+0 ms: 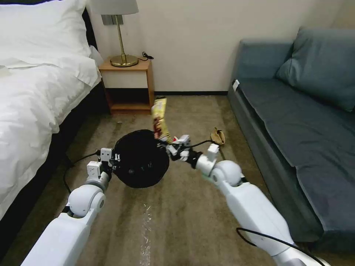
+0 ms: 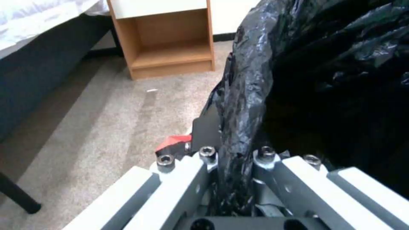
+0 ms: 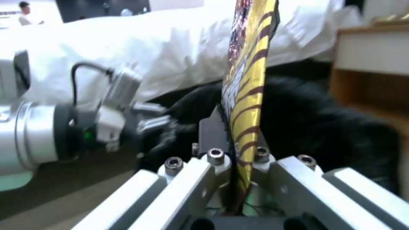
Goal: Pick up the trash bin, then pick up the garbage on the floor and place it into the trash bin.
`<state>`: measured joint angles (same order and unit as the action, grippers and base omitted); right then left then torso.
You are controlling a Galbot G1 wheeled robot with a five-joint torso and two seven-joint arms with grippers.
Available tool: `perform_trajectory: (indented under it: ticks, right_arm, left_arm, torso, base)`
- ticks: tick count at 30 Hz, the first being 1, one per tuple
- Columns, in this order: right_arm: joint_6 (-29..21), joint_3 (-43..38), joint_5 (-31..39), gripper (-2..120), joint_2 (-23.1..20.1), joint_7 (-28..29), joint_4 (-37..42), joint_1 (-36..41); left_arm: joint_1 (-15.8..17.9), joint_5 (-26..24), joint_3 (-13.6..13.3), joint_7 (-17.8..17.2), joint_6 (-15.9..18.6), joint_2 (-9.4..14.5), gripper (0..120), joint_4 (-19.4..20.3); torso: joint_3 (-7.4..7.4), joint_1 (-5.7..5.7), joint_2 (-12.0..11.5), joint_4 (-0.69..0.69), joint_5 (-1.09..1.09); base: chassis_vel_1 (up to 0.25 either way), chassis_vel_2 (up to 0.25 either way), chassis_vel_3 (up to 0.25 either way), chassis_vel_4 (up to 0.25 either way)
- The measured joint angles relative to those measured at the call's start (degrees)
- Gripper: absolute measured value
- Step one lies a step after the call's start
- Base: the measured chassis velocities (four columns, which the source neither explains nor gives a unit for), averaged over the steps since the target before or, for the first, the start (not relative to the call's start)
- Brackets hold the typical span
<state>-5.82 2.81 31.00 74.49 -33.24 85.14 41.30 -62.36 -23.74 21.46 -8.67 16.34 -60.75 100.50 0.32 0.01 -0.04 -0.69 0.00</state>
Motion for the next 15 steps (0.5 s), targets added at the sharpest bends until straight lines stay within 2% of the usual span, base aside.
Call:
perform_trajectory:
  ticks: [11,14,15]
  right_arm:
    - [2.7,4.0,-1.4,0,4.1,-0.1,-7.6,-2.9]
    - [4.4,5.5,-2.9,14,5.3,0.5,-10.7,-3.5]
    - [4.4,5.5,-2.9,14,5.3,0.5,-10.7,-3.5]
  left_arm:
    - [0.6,-0.1,0.4,0.1,-0.8,-1.0,2,-1.9]
    - [1.4,-0.7,0.5,-0.3,-0.8,-1.1,2,-2.5]
    - [1.4,-0.7,0.5,-0.3,-0.8,-1.1,2,-2.5]
  torso:
    - [0.0,0.0,0.0,0.0,0.0]
    - [0.0,0.0,0.0,0.0,0.0]
    - [0.0,0.0,0.0,0.0,0.0]
  base:
    - [0.0,0.0,0.0,0.0]
    - [0.0,0.0,0.0,0.0]
    - [0.0,0.0,0.0,0.0]
